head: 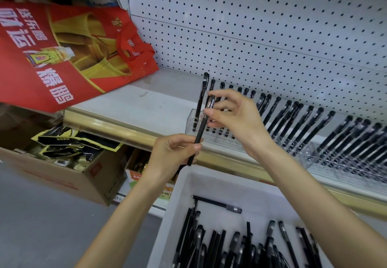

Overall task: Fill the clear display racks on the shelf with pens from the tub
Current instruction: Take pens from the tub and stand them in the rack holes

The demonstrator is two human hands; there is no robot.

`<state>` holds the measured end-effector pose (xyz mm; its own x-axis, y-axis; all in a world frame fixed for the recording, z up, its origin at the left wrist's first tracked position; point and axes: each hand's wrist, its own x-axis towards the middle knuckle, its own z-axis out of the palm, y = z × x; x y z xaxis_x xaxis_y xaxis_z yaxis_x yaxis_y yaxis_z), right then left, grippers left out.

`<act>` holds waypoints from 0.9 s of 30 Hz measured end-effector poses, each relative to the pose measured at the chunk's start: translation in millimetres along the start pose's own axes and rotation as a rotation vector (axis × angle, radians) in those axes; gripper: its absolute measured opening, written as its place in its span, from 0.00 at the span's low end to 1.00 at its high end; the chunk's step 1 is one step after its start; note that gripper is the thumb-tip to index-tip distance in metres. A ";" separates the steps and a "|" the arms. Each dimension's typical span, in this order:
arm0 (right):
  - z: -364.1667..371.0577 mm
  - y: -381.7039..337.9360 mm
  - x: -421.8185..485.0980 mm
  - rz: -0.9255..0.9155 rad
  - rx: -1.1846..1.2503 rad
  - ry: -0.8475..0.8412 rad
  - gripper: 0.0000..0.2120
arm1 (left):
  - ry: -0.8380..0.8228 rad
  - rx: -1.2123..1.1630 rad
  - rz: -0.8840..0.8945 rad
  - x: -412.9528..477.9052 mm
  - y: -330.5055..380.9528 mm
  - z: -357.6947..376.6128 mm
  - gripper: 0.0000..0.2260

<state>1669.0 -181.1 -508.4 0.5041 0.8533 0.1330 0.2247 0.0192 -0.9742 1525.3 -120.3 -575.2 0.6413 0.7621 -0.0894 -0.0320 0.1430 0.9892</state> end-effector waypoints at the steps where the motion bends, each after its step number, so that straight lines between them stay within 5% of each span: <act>1: 1.4 -0.2 -1.4 -0.032 -0.019 0.018 0.15 | -0.003 0.003 0.005 1.6 0.1 0.9 0.04; 4: -1.1 -6.9 -0.1 -0.144 -0.020 0.126 0.15 | 0.046 0.136 0.118 10.1 -0.7 0.8 0.05; 7: -14.4 -17.1 12.7 -0.254 -0.019 0.340 0.15 | 0.180 0.609 0.339 18.9 -1.8 -10.9 0.14; 11: -19.3 -17.6 26.7 -0.371 -0.235 0.459 0.15 | 0.054 0.986 0.462 28.7 -5.6 -20.3 0.25; 27: -3.4 22.7 38.3 -0.451 -0.711 0.306 0.14 | -0.052 1.118 0.473 33.9 -20.2 -15.6 0.29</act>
<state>1696.2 -149.7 -524.8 0.4206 0.6643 0.6178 0.8674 -0.0950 -0.4884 1535.8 -87.5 -600.0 0.7763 0.5612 0.2870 0.3907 -0.7857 0.4796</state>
